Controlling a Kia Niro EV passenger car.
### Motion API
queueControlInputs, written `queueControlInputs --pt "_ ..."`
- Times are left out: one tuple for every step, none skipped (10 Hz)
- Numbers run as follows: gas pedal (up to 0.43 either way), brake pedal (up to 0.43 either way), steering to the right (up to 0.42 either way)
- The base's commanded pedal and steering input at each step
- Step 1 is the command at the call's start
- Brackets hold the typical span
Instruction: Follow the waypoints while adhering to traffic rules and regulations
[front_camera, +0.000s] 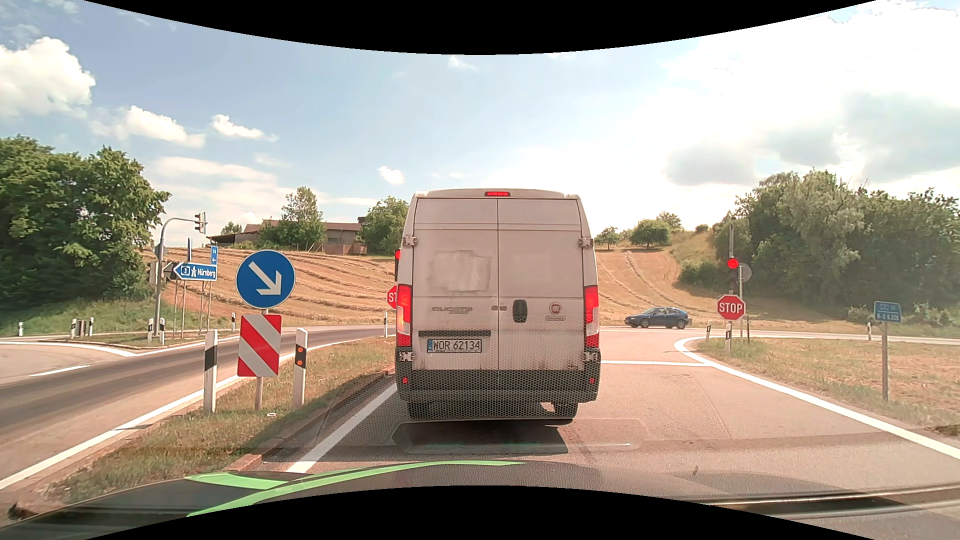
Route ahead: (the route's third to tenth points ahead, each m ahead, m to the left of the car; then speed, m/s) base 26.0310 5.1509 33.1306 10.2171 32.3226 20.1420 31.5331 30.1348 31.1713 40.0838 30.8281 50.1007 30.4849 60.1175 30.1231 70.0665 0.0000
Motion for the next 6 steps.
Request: queueControlInputs --pt "0.0 0.329 -0.002" --pt "0.0 0.329 -0.002" --pt "0.0 0.329 -0.002" --pt "0.0 0.329 -0.002" --pt "0.0 0.329 -0.001" --pt "0.0 0.329 -0.002"
